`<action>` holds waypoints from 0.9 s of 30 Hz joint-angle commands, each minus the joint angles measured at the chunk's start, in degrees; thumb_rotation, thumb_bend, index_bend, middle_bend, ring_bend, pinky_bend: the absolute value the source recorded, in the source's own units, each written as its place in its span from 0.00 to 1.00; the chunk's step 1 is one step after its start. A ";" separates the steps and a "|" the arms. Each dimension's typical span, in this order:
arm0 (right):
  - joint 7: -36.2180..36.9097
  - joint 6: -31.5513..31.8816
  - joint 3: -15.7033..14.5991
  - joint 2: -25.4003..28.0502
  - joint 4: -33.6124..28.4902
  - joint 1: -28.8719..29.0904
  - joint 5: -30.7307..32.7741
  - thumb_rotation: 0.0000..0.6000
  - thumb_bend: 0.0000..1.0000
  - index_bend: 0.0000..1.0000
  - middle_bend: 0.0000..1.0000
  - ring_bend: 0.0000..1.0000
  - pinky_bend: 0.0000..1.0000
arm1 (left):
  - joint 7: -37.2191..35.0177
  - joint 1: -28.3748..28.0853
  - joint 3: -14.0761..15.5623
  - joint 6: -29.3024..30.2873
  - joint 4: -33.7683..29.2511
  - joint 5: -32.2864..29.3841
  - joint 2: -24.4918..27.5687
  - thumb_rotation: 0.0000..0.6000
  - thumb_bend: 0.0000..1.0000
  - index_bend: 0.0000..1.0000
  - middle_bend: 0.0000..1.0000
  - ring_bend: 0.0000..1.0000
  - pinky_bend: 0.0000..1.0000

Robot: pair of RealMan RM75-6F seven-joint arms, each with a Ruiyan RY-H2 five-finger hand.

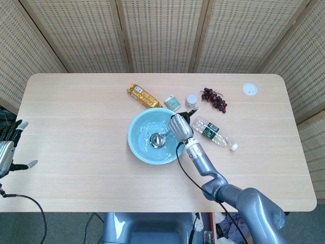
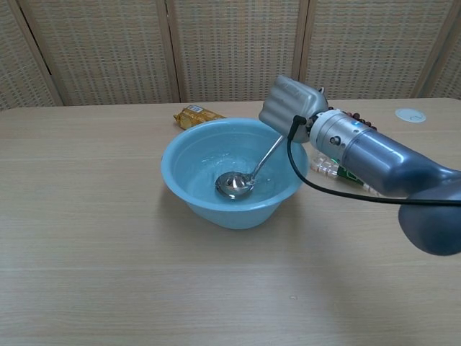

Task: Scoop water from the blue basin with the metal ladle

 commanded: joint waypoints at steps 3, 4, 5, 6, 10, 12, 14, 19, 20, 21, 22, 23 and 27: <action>-7.07 0.54 2.58 0.06 -5.08 -1.58 1.32 1.00 0.94 0.86 1.00 0.99 1.00 | -0.12 0.05 0.04 0.09 -0.05 0.11 0.08 1.00 0.00 0.00 0.00 0.00 0.00; -8.67 0.73 3.47 0.27 -6.72 -1.90 2.25 1.00 0.94 0.86 1.00 0.99 1.00 | -0.17 0.07 0.07 0.10 -0.04 0.14 0.09 1.00 0.00 0.00 0.00 0.00 0.00; -9.78 0.80 4.15 0.49 -8.02 -2.15 3.07 1.00 0.94 0.86 1.00 0.99 1.00 | -0.21 0.06 0.07 0.10 -0.03 0.16 0.09 1.00 0.00 0.00 0.00 0.00 0.00; -10.91 0.90 4.77 0.77 -9.30 -2.34 3.83 1.00 0.94 0.86 1.00 0.99 1.00 | -0.24 0.06 0.07 0.09 -0.02 0.17 0.10 1.00 0.00 0.00 0.00 0.00 0.00; -13.51 1.38 7.20 1.74 -13.81 -3.08 6.84 1.00 0.94 0.86 1.00 0.99 1.00 | -0.34 0.08 0.06 0.20 -0.03 0.26 0.13 1.00 0.00 0.00 0.00 0.00 0.00; -14.23 1.50 8.94 2.22 -16.46 -3.55 9.26 1.00 0.94 0.86 1.00 0.99 1.00 | -0.35 0.08 0.06 0.21 -0.06 0.27 0.15 1.00 0.00 0.00 0.00 0.00 0.00; -14.76 1.62 11.50 2.86 -19.91 -4.10 12.99 1.00 0.94 0.86 1.00 0.99 1.00 | -0.38 0.11 0.11 0.25 -0.08 0.35 0.17 1.00 0.00 0.00 0.00 0.00 0.00; -16.05 3.12 18.60 4.77 -28.09 -4.64 24.14 1.00 0.94 0.86 1.00 0.99 1.00 | -0.67 0.17 0.15 0.35 -0.11 0.54 0.27 1.00 0.00 0.00 0.00 0.00 0.00; -16.29 3.62 19.85 5.40 -29.63 -4.56 26.27 1.00 0.94 0.86 1.00 0.99 1.00 | -0.79 0.19 0.15 0.39 -0.11 0.58 0.31 1.00 0.00 0.00 0.00 0.00 0.00; -16.34 4.01 20.59 5.88 -30.60 -4.51 27.55 1.00 0.94 0.86 1.00 0.99 1.00 | -0.87 0.23 0.16 0.43 -0.12 0.63 0.35 1.00 0.00 0.00 0.00 0.00 0.00; -16.15 4.38 21.36 6.41 -31.49 -4.48 28.69 1.00 0.94 0.86 1.00 0.99 1.00 | -0.97 0.27 0.17 0.51 -0.13 0.69 0.39 1.00 0.00 0.00 0.00 0.00 0.00; -15.34 4.92 22.89 7.14 -32.75 -4.67 30.43 1.00 0.94 0.86 1.00 0.99 1.00 | -1.11 0.36 0.20 0.64 -0.19 0.80 0.45 1.00 0.00 0.00 0.00 0.00 0.00; -14.92 6.01 24.55 9.97 -36.75 -4.47 34.17 1.00 0.94 0.86 1.00 0.99 1.00 | -1.53 0.47 0.33 0.81 -0.22 1.30 0.61 1.00 0.00 0.00 0.00 0.00 0.00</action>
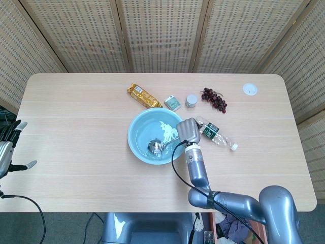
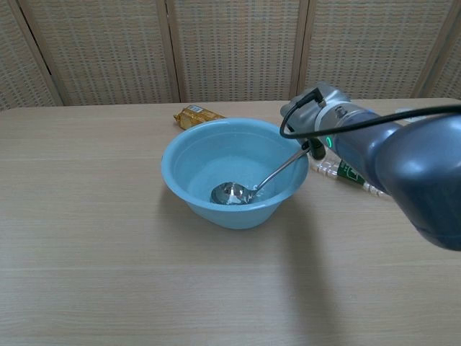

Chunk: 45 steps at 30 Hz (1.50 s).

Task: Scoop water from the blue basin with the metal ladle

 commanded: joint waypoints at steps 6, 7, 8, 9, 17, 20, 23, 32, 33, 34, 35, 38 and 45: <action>2.27 3.03 1.71 5.19 -7.12 0.61 3.96 1.00 0.94 0.86 1.00 0.99 1.00 | -0.56 0.22 0.14 0.39 -0.11 0.57 0.20 1.00 0.00 0.00 0.00 0.00 0.00; 2.47 3.43 1.64 5.62 -7.85 0.82 4.21 1.00 0.94 0.86 1.00 0.99 1.00 | -0.64 0.24 0.16 0.42 -0.11 0.65 0.23 1.00 0.00 0.00 0.00 0.00 0.00; 2.59 3.70 1.63 5.90 -8.38 0.97 4.59 1.00 0.94 0.86 1.00 0.99 1.00 | -0.71 0.27 0.18 0.46 -0.13 0.72 0.26 1.00 0.00 0.00 0.00 0.00 0.00; 2.90 3.93 1.87 6.17 -9.03 1.12 5.11 1.00 0.94 0.86 1.00 0.99 1.00 | -0.77 0.31 0.20 0.53 -0.14 0.78 0.28 1.00 0.00 0.00 0.00 0.00 0.00; 4.51 5.61 2.11 7.73 -11.68 2.70 6.71 1.00 0.94 0.86 1.00 0.99 1.00 | -1.35 0.47 0.23 0.70 -0.08 0.98 0.44 1.00 0.00 0.00 0.00 0.00 0.00; 5.99 6.08 2.98 8.09 -12.36 3.26 7.45 1.00 0.94 0.86 1.00 0.99 1.00 | -1.60 0.40 0.18 0.58 -0.02 0.98 0.48 1.00 0.00 0.00 0.00 0.00 0.00; 7.20 6.14 3.79 8.49 -12.67 3.86 8.64 1.00 0.94 0.86 1.00 0.99 1.00 | -1.80 0.36 0.14 0.46 0.07 0.91 0.52 1.00 0.00 0.00 0.00 0.00 0.00; 9.94 7.06 4.70 9.81 -12.80 5.77 10.66 1.00 0.94 0.86 1.00 0.99 1.00 | -2.21 0.41 0.08 0.46 0.18 0.82 0.62 1.00 0.00 0.00 0.00 0.00 0.00; 10.31 7.23 4.57 9.89 -12.77 5.92 10.29 1.00 0.94 0.86 1.00 0.99 1.00 | -2.21 0.39 0.07 0.43 0.19 0.82 0.63 1.00 0.00 0.00 0.00 0.00 0.00; 10.70 7.40 4.39 9.95 -12.71 6.06 9.80 1.00 0.94 0.86 1.00 0.99 1.00 | -2.24 0.39 0.07 0.41 0.18 0.82 0.65 1.00 0.00 0.00 0.00 0.00 0.00; 11.18 7.61 4.03 10.04 -12.61 6.20 9.09 1.00 0.94 0.86 1.00 0.99 1.00 | -2.25 0.38 0.08 0.38 0.19 0.82 0.65 1.00 0.00 0.00 0.00 0.00 0.00; 12.44 8.06 2.91 10.15 -12.15 6.38 7.05 1.00 0.94 0.86 1.00 0.99 1.00 | -2.20 0.31 0.07 0.27 0.23 0.80 0.62 1.00 0.00 0.00 0.00 0.00 0.00; 14.45 9.03 0.92 10.28 -10.90 6.57 3.81 1.00 0.94 0.86 1.00 0.99 1.00 | -1.97 0.35 0.10 0.40 0.14 0.84 0.58 1.00 0.00 0.00 0.00 0.00 0.00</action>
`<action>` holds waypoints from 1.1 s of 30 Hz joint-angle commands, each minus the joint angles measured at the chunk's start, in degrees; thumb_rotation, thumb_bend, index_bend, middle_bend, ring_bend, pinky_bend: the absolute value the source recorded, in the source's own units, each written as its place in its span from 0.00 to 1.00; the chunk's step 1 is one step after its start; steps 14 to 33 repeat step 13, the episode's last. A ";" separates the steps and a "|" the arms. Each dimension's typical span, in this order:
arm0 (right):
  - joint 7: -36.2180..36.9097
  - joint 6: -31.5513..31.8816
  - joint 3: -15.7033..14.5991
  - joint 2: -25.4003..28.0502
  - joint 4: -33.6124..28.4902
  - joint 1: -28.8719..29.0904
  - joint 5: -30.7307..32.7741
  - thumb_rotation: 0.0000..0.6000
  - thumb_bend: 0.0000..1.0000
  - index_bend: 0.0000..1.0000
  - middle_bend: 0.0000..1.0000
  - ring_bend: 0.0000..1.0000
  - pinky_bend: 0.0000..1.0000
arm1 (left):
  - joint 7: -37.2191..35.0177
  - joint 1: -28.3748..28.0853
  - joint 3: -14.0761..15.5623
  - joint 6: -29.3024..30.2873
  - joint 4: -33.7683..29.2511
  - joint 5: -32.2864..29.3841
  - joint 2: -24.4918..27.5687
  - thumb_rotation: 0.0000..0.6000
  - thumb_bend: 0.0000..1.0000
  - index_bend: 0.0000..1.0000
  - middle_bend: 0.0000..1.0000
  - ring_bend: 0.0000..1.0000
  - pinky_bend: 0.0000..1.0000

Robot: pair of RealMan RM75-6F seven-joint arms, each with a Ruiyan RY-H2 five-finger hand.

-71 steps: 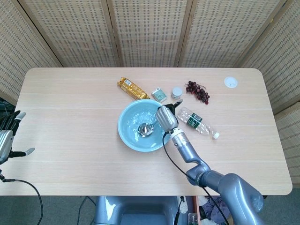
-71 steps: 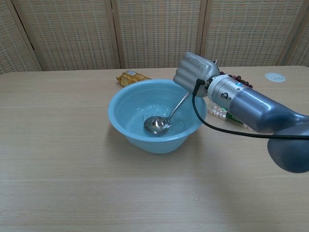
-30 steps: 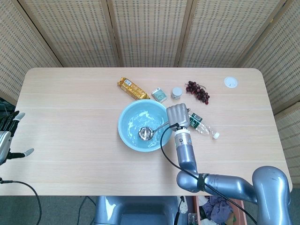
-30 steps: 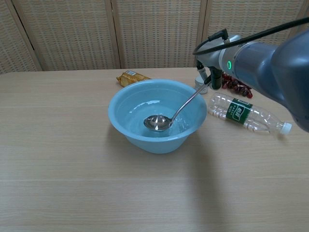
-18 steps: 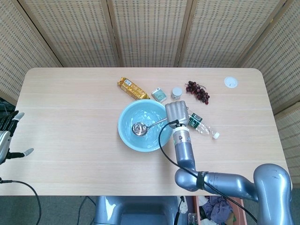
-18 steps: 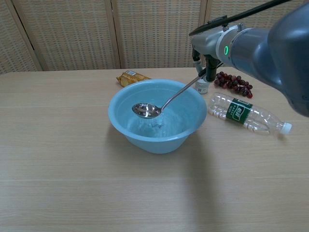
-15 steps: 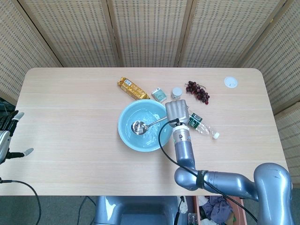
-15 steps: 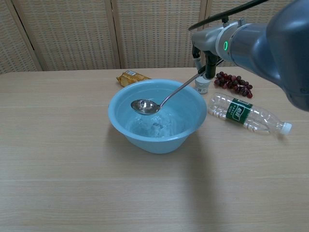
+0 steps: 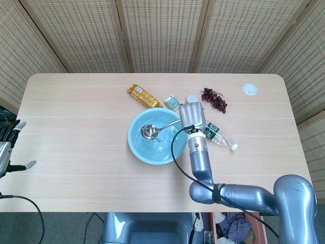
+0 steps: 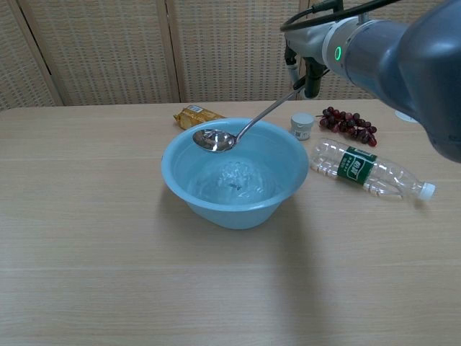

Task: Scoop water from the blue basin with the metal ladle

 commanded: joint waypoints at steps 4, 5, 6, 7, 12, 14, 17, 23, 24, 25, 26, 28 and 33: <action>2.16 1.27 -1.53 0.04 1.24 -0.06 -3.47 1.00 0.94 0.86 1.00 0.99 1.00 | 0.08 0.00 -0.03 0.05 -0.06 -0.03 -0.02 1.00 0.00 0.00 0.00 0.00 0.00; 2.23 1.46 -1.70 0.09 1.34 -0.09 -3.75 1.00 0.94 0.86 1.00 0.99 1.00 | 0.10 -0.01 -0.02 0.02 -0.06 -0.04 -0.04 1.00 0.00 0.00 0.00 0.00 0.00; 2.28 1.60 -1.85 0.14 1.40 -0.11 -3.98 1.00 0.94 0.86 1.00 0.99 1.00 | 0.12 -0.01 -0.01 0.00 -0.08 -0.03 -0.04 1.00 0.00 0.00 0.00 0.00 0.00; 2.34 1.70 -1.98 0.20 1.44 -0.12 -4.20 1.00 0.94 0.86 1.00 0.99 1.00 | 0.16 -0.02 0.00 0.01 -0.09 -0.01 -0.04 1.00 0.00 0.00 0.00 0.00 0.00; 1.93 2.51 -3.17 0.55 1.88 -0.11 -5.89 1.00 0.94 0.86 1.00 0.99 1.00 | 0.21 0.05 0.00 0.19 -0.19 0.08 -0.03 1.00 0.00 0.00 0.00 0.00 0.00; 1.93 2.64 -3.28 0.59 1.83 -0.16 -6.06 1.00 0.94 0.86 1.00 0.99 1.00 | 0.18 0.07 0.02 0.22 -0.22 0.12 -0.01 1.00 0.00 0.00 0.00 0.00 0.00; 1.93 2.64 -3.28 0.59 1.83 -0.16 -6.06 1.00 0.94 0.86 1.00 0.99 1.00 | 0.18 0.07 0.02 0.22 -0.22 0.12 -0.01 1.00 0.00 0.00 0.00 0.00 0.00; 1.93 2.64 -3.28 0.59 1.83 -0.16 -6.06 1.00 0.94 0.86 1.00 0.99 1.00 | 0.18 0.07 0.02 0.22 -0.22 0.12 -0.01 1.00 0.00 0.00 0.00 0.00 0.00; 1.93 2.64 -3.28 0.59 1.83 -0.16 -6.06 1.00 0.94 0.86 1.00 0.99 1.00 | 0.18 0.07 0.02 0.22 -0.22 0.12 -0.01 1.00 0.00 0.00 0.00 0.00 0.00; 1.93 2.64 -3.28 0.59 1.83 -0.16 -6.06 1.00 0.94 0.86 1.00 0.99 1.00 | 0.18 0.07 0.02 0.22 -0.22 0.12 -0.01 1.00 0.00 0.00 0.00 0.00 0.00; 1.93 2.64 -3.28 0.59 1.83 -0.16 -6.06 1.00 0.94 0.86 1.00 0.99 1.00 | 0.18 0.07 0.02 0.22 -0.22 0.12 -0.01 1.00 0.00 0.00 0.00 0.00 0.00; 1.93 2.64 -3.28 0.59 1.83 -0.16 -6.06 1.00 0.94 0.86 1.00 0.99 1.00 | 0.18 0.07 0.02 0.22 -0.22 0.12 -0.01 1.00 0.00 0.00 0.00 0.00 0.00; 1.93 2.64 -3.28 0.59 1.83 -0.16 -6.06 1.00 0.94 0.86 1.00 0.99 1.00 | 0.18 0.07 0.02 0.22 -0.22 0.12 -0.01 1.00 0.00 0.00 0.00 0.00 0.00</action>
